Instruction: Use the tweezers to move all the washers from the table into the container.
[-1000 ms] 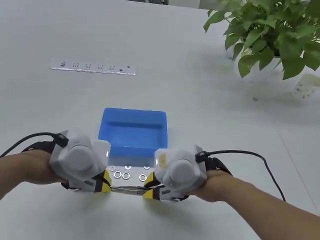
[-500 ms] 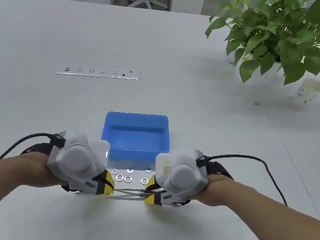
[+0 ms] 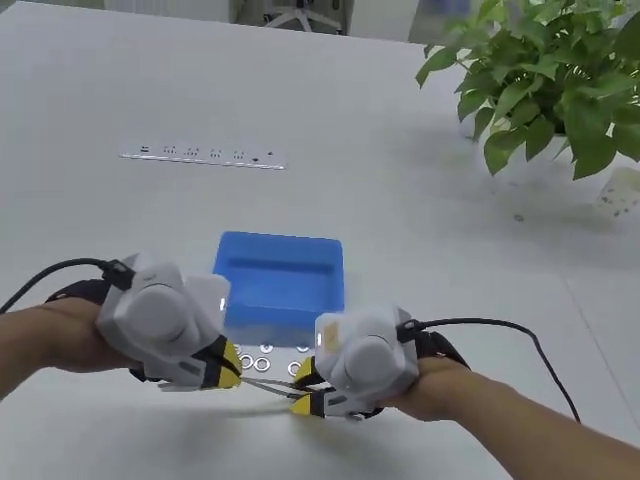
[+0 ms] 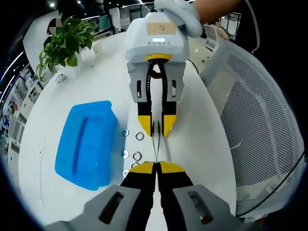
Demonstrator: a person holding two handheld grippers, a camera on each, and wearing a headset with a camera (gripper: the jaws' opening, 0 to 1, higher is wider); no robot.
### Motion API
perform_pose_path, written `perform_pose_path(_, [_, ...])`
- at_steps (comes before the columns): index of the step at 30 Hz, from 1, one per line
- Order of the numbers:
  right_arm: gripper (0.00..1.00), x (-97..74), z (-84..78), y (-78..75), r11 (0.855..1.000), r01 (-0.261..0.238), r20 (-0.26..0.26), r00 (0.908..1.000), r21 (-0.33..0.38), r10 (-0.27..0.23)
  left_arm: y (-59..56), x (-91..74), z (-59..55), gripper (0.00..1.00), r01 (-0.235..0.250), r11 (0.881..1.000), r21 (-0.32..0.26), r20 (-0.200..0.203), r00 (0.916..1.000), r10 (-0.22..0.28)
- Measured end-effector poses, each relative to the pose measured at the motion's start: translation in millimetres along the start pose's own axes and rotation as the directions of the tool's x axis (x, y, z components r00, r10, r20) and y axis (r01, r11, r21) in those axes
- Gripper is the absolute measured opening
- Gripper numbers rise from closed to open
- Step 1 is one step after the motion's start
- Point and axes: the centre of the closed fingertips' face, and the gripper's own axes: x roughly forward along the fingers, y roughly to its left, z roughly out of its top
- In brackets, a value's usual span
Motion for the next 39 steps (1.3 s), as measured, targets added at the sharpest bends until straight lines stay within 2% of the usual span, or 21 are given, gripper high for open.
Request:
perform_pose_path(10, [0.11, -3.9, 3.1, -0.3, 1.0, 0.018, 0.016, 0.9997, 0.001, -0.019, -0.5, -8.8, 13.7, 0.05, -0.01, 1.0, 0.01, 0.03, 0.9995, 0.01])
perform_pose_path(26, [0.11, -12.0, 20.1, -4.2, 0.999, 0.051, 0.056, 0.9971, -0.004, -0.051, 0.1, -31.0, 39.5, 0.05, -0.034, 0.997, 0.066, 0.05, 0.9983, 0.03])
perform_pose_path(39, [0.11, -9.2, 25.3, -0.5, 0.998, 0.06, 0.077, 0.9952, 0.005, -0.06, -5.2, -30.7, 60.2, 0.05, -0.033, 0.995, 0.094, 0.083, 0.9963, 0.025])
